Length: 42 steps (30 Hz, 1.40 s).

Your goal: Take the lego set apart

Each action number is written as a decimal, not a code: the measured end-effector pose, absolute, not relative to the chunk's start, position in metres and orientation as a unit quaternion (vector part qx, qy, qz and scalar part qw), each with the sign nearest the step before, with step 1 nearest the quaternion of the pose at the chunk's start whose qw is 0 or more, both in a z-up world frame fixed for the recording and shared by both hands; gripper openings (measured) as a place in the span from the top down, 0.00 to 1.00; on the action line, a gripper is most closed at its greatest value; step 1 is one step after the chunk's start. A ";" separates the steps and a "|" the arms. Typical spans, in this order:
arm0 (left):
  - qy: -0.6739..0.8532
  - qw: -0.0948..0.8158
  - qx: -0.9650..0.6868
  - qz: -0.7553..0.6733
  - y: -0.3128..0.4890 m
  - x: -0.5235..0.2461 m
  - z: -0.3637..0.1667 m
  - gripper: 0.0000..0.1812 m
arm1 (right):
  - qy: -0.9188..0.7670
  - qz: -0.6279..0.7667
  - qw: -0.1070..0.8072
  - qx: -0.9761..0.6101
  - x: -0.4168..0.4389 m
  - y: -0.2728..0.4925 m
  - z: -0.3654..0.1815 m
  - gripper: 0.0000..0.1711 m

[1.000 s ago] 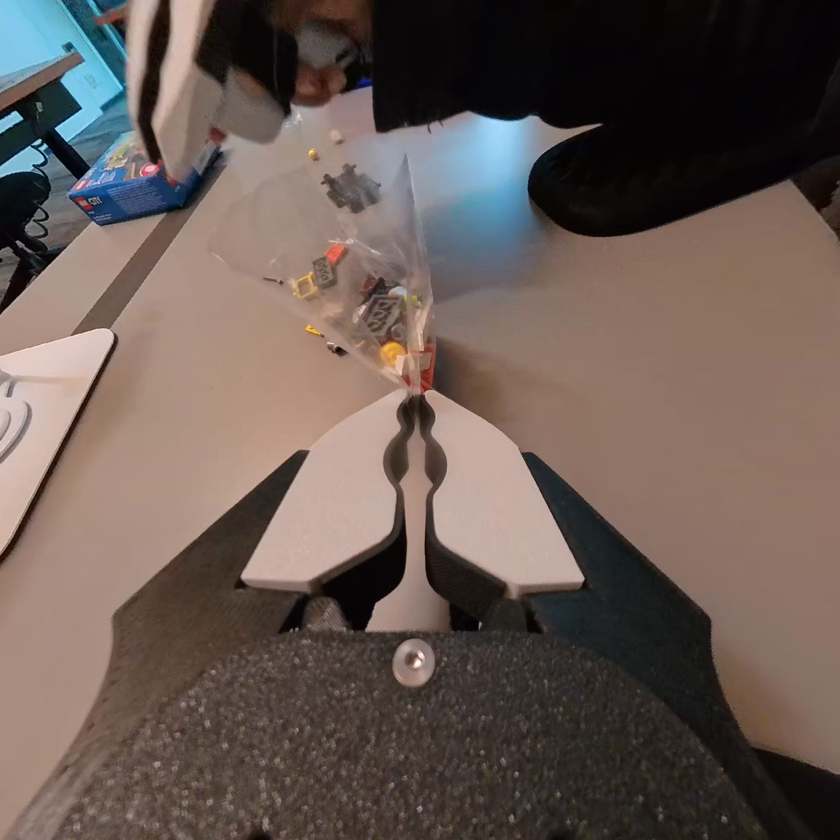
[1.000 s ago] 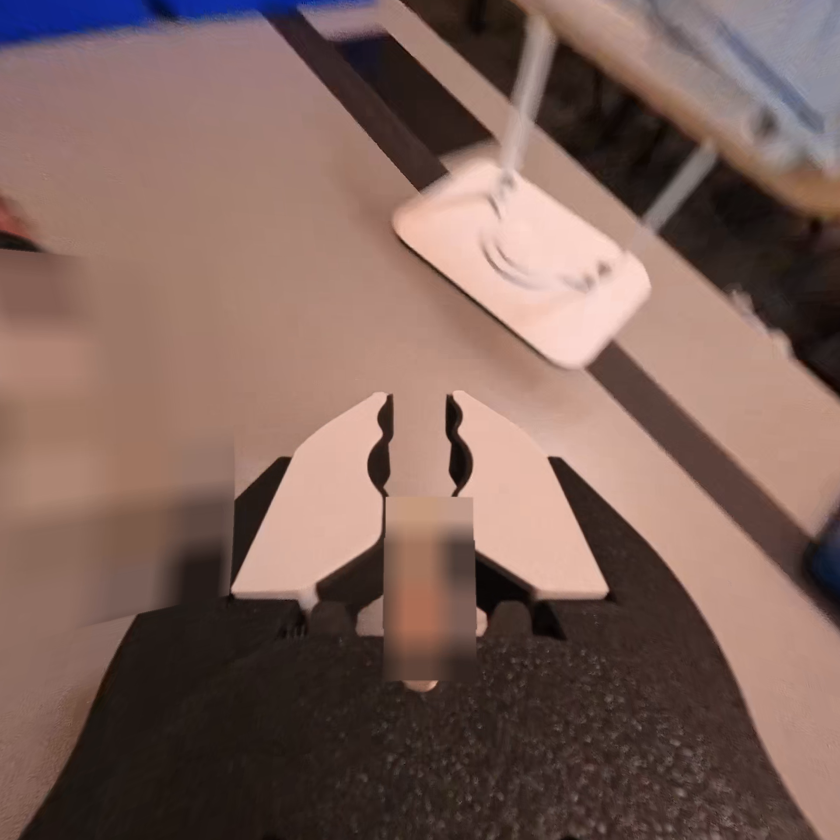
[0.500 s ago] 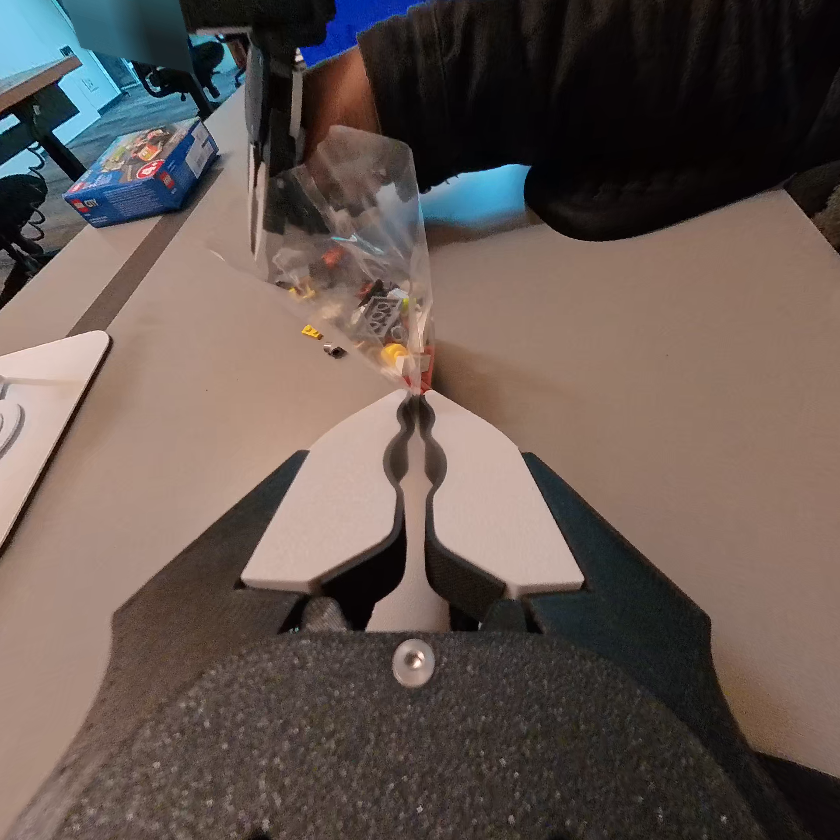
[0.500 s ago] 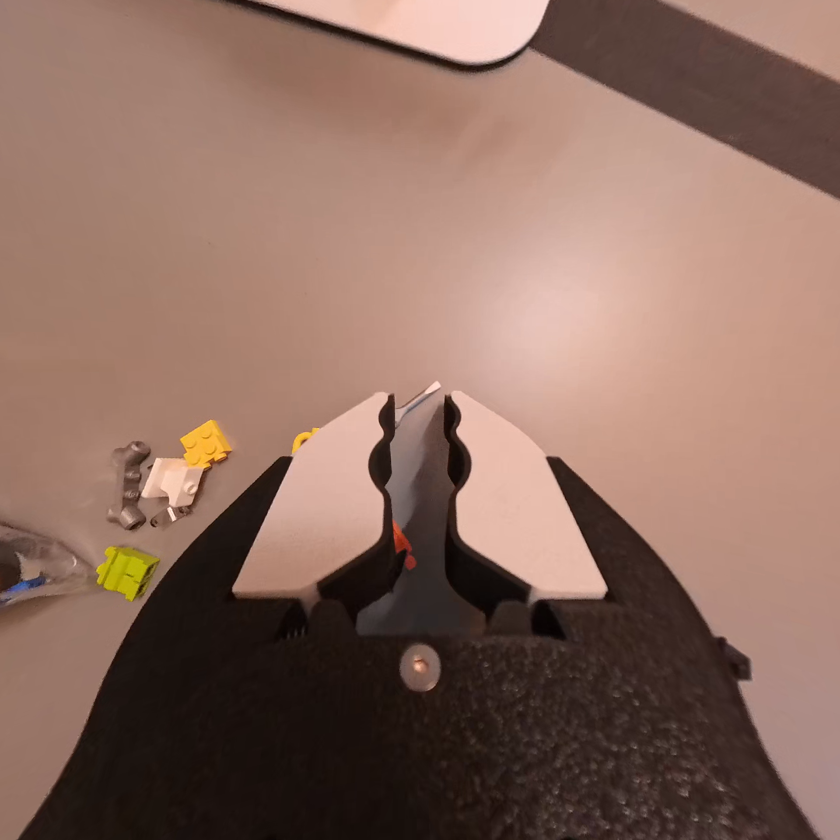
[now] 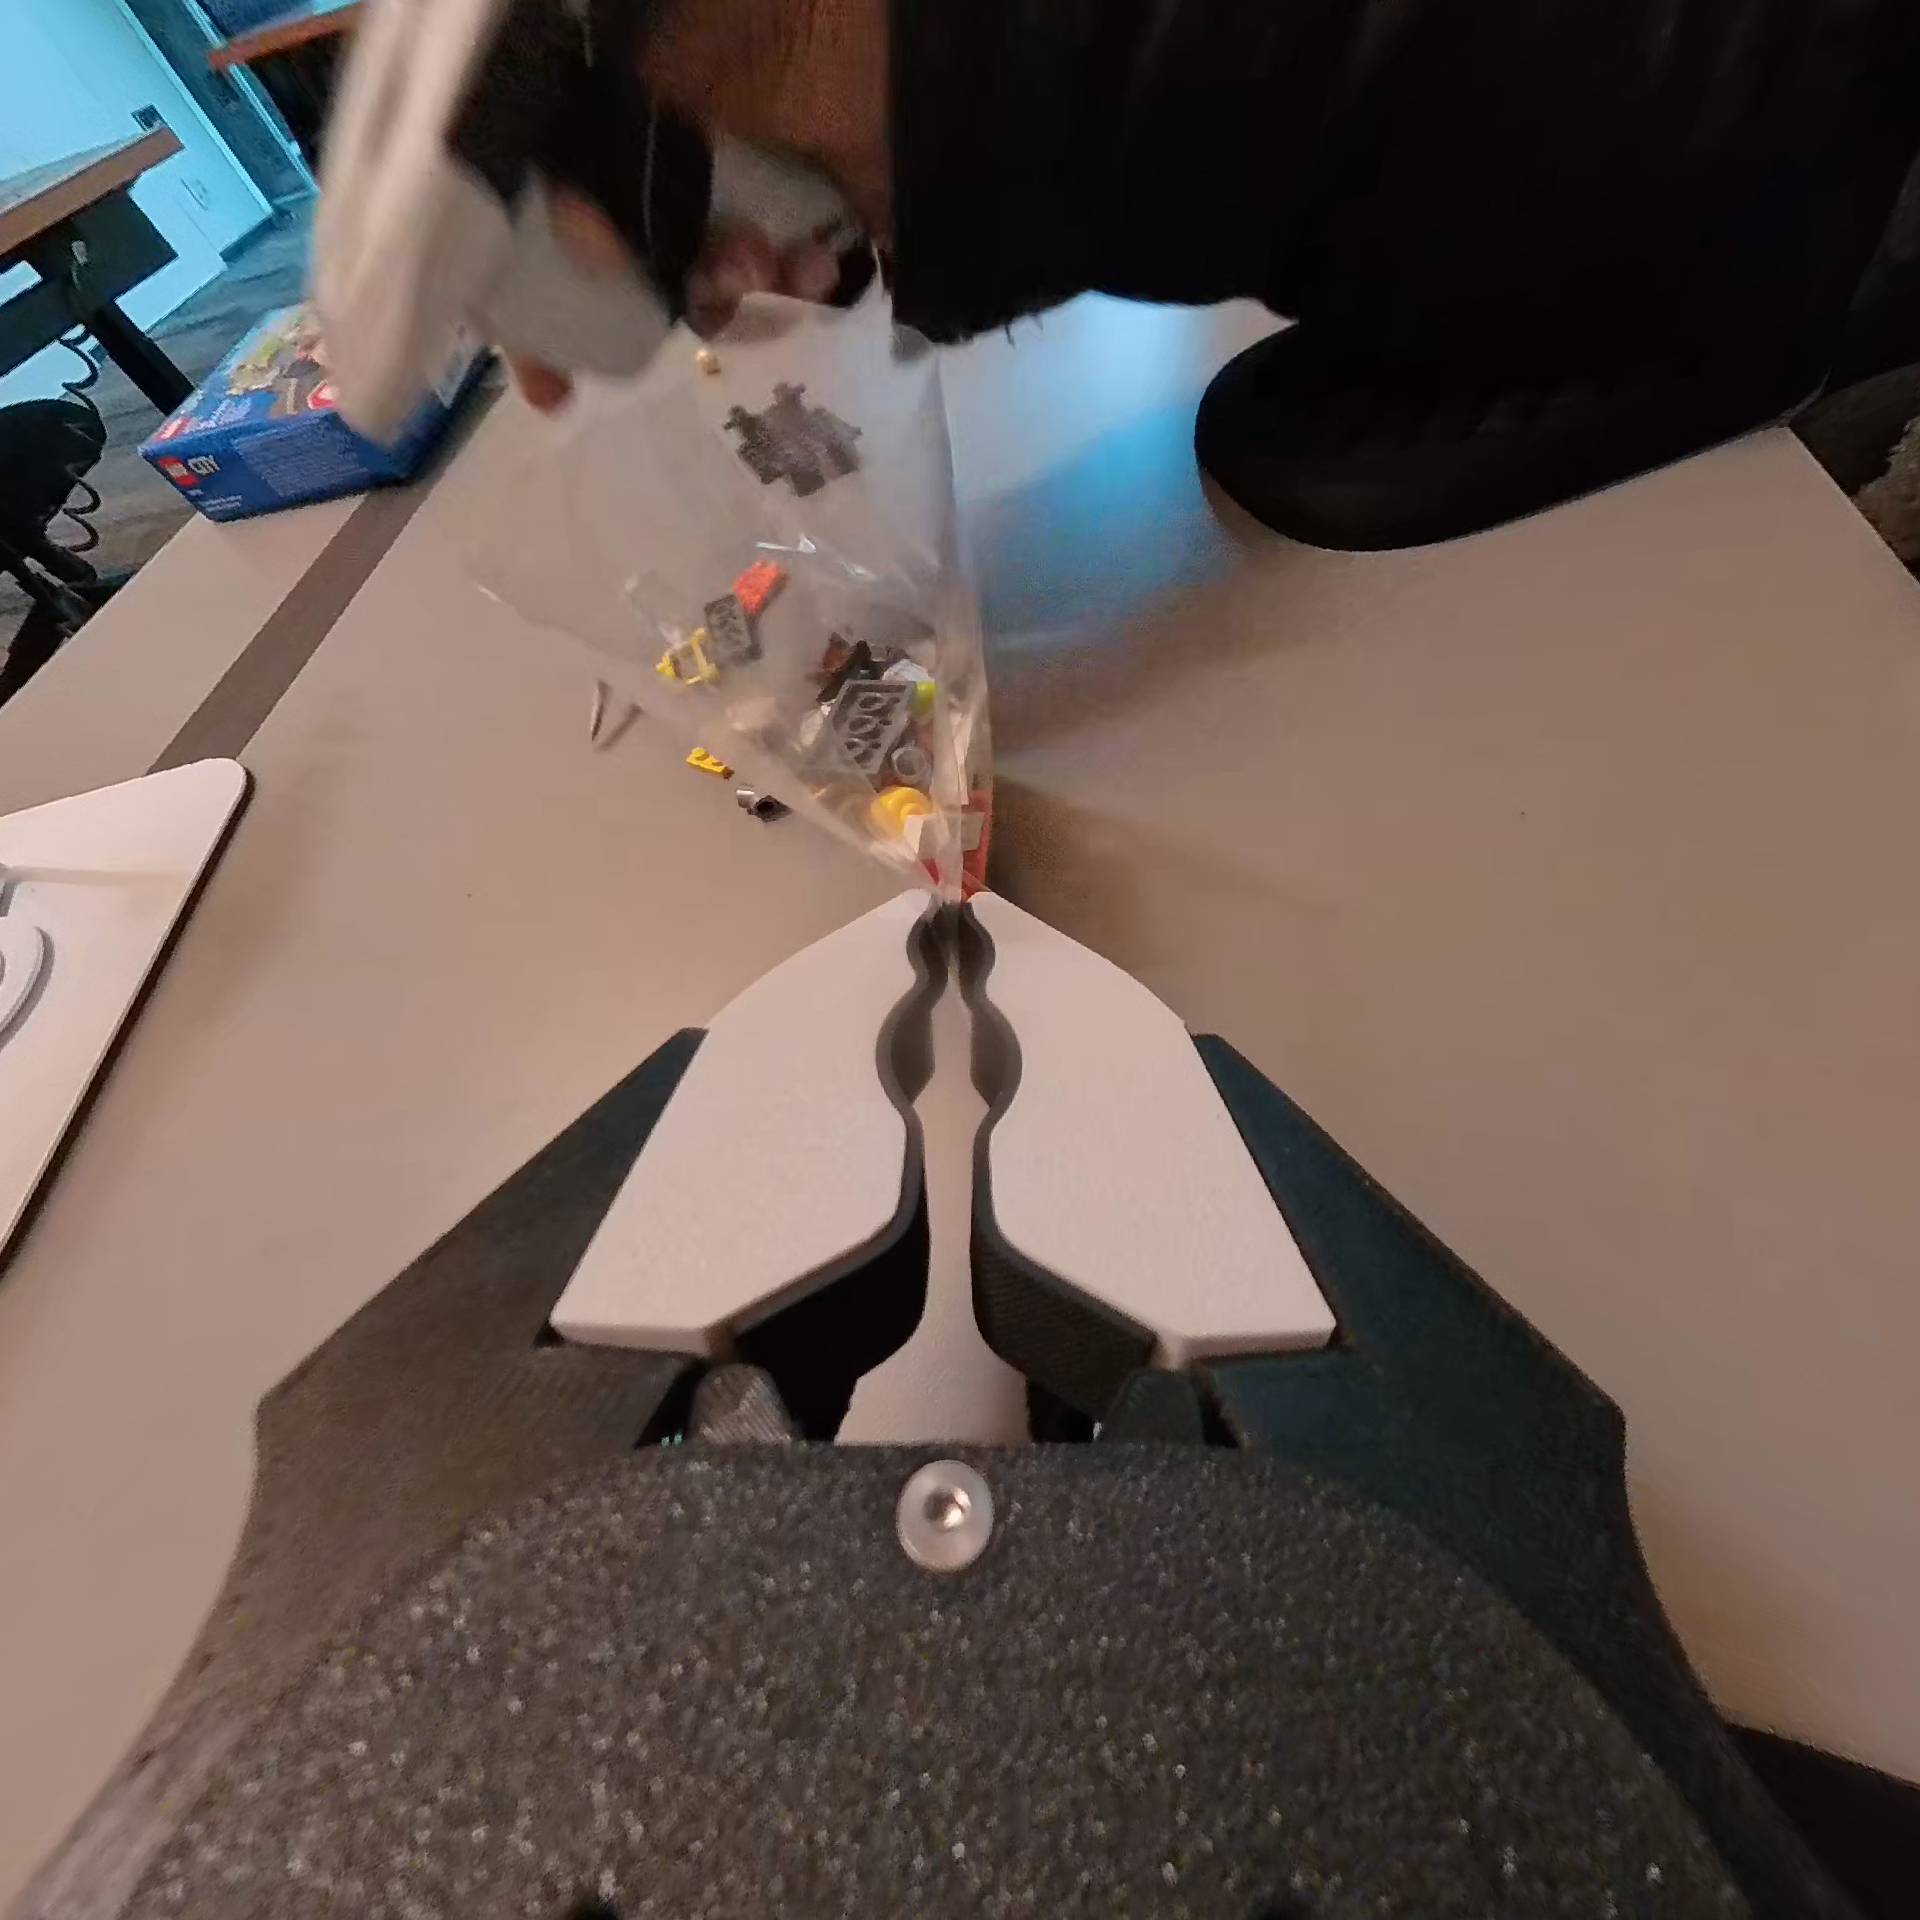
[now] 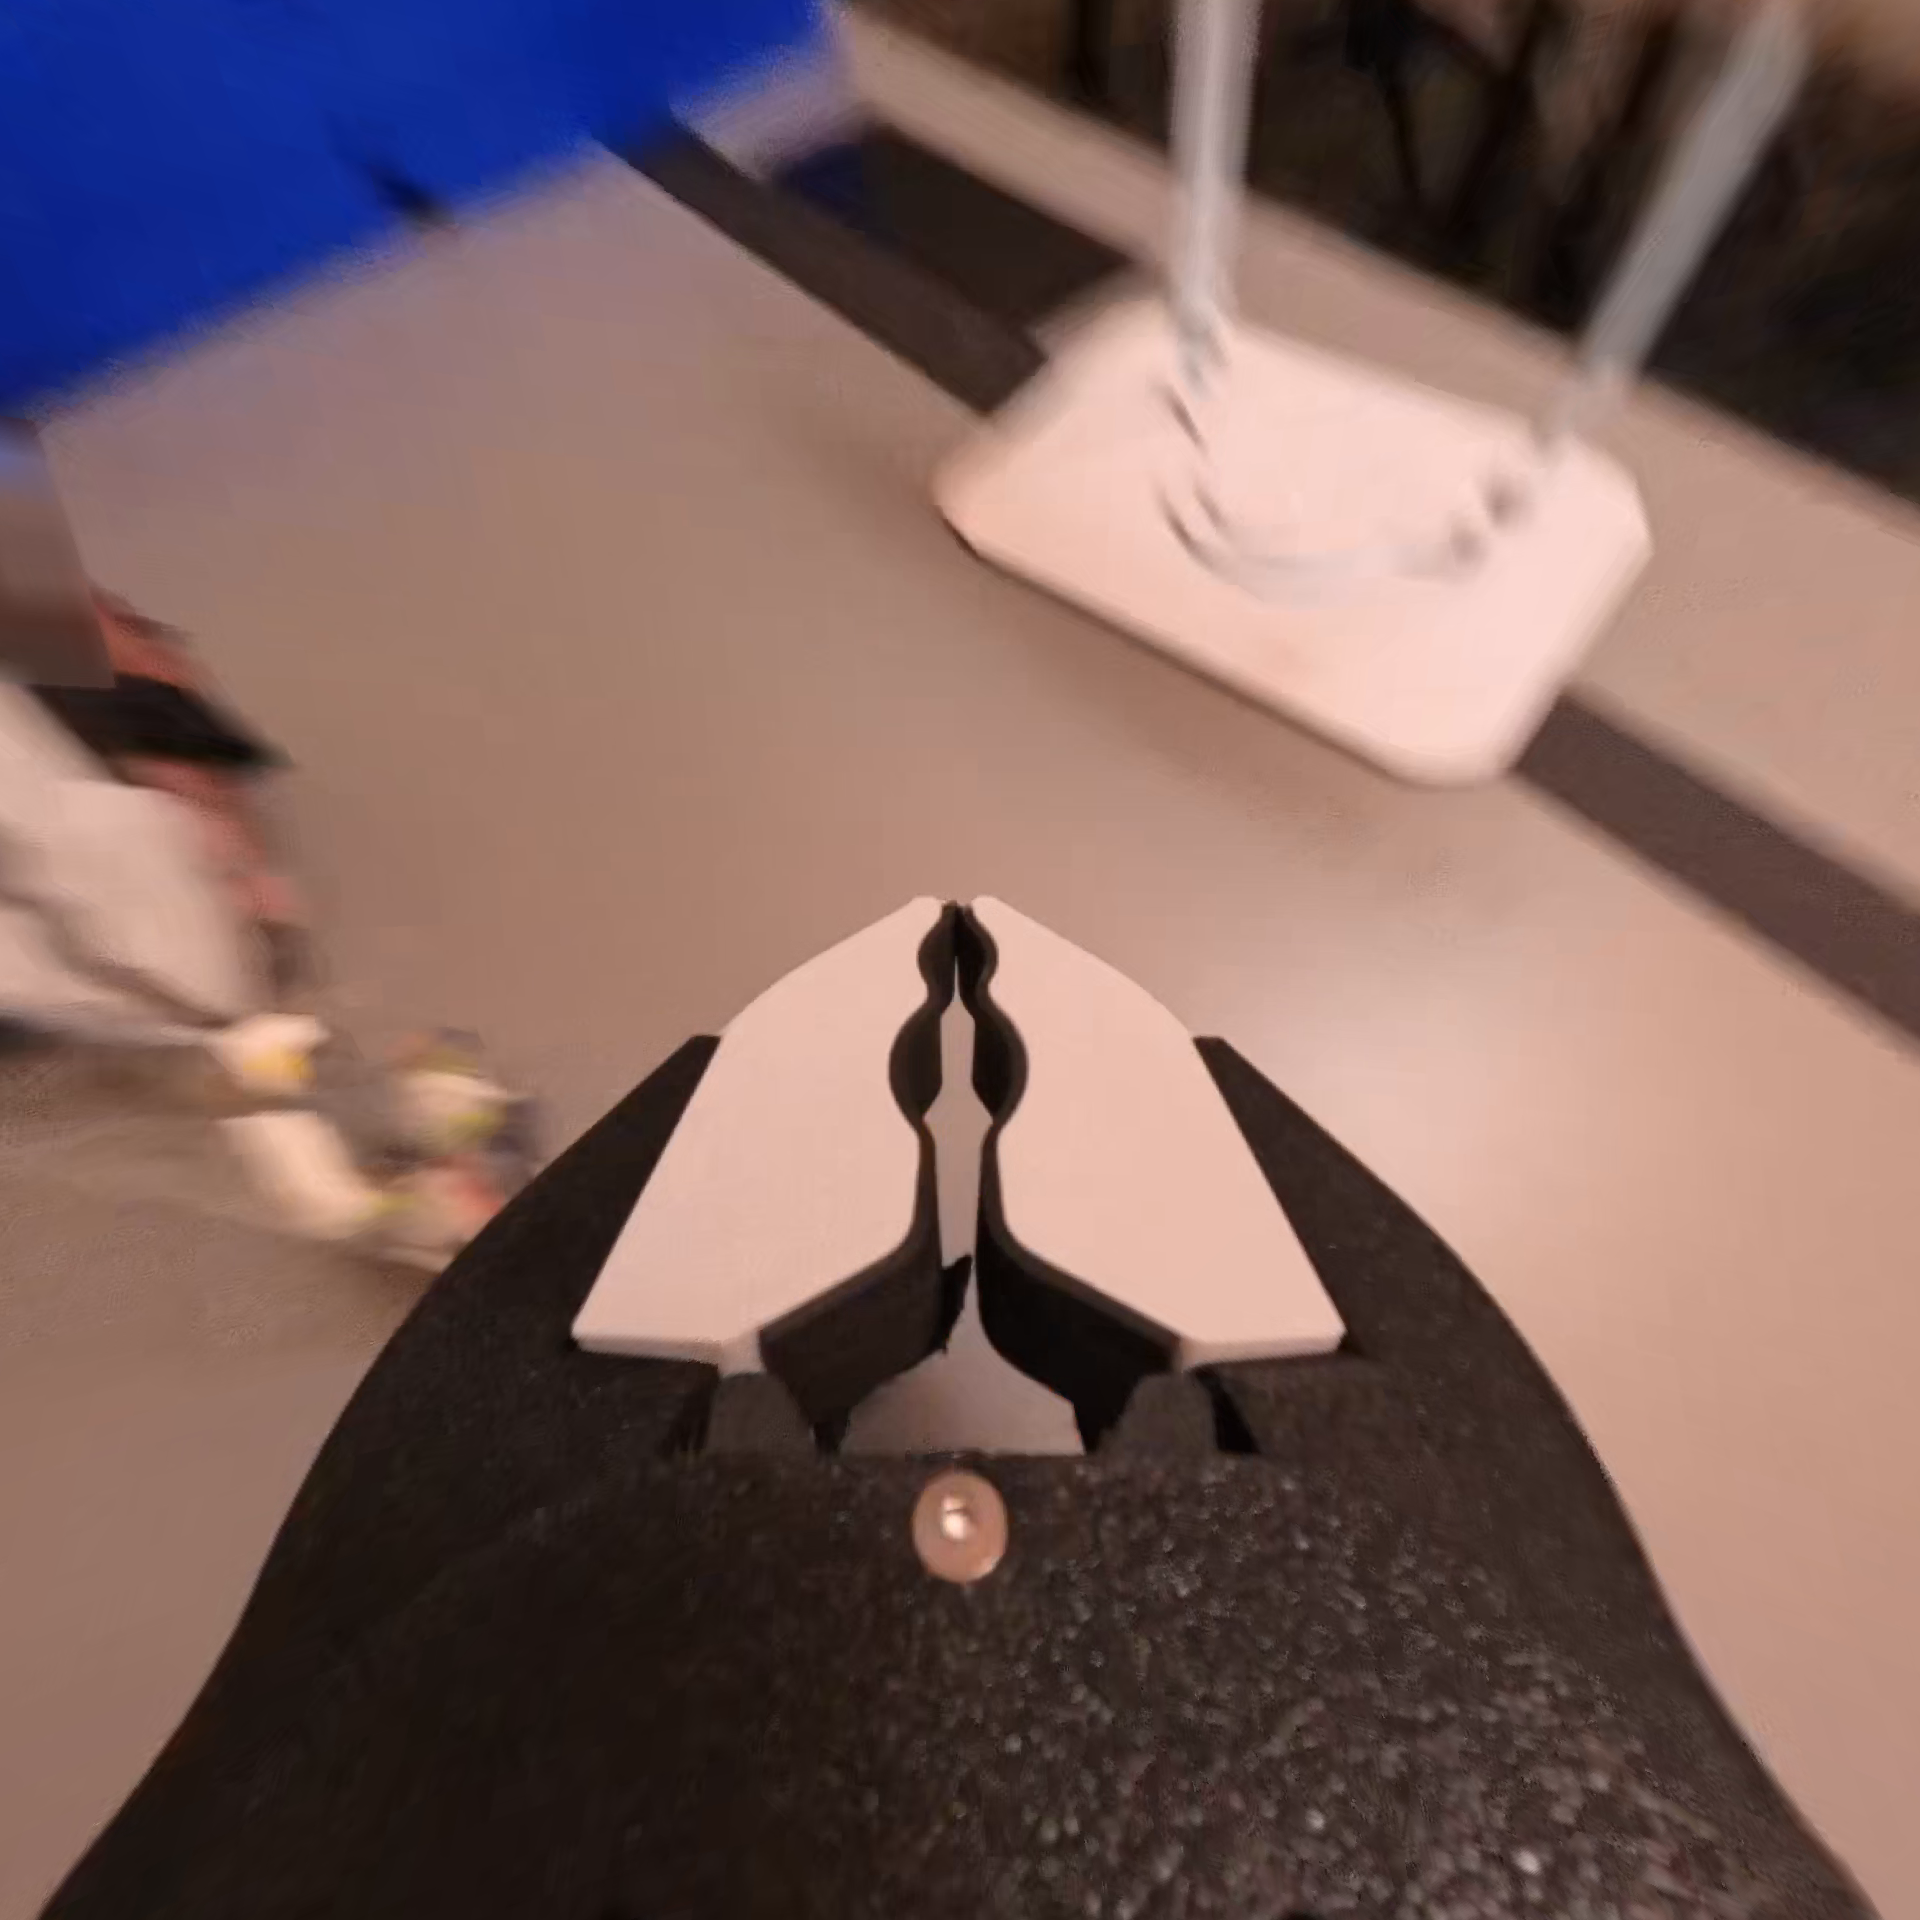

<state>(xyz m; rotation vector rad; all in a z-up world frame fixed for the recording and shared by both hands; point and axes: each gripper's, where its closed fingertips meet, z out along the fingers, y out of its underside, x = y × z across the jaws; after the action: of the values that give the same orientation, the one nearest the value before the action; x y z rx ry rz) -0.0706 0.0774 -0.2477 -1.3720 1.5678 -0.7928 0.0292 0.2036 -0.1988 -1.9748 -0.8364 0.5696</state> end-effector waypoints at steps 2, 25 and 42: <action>0.631 0.439 -0.554 -0.321 0.078 -0.070 -0.248 0.99 | -0.407 0.251 0.472 -0.741 -0.003 0.174 -0.161 1.00; 0.635 0.430 -0.569 -0.298 0.086 -0.059 -0.245 1.00 | -0.481 0.117 0.294 -0.818 0.031 0.208 -0.300 0.93; 0.604 0.443 -0.593 -0.296 0.096 -0.051 -0.243 1.00 | -0.503 0.164 0.262 -0.807 0.020 0.190 -0.303 0.92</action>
<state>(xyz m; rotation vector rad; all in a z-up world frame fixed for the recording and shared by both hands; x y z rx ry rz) -0.0509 0.0960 -0.2429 -1.4707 1.4990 -0.7335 0.0204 0.1901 -0.3033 -2.1845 -1.3618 0.4450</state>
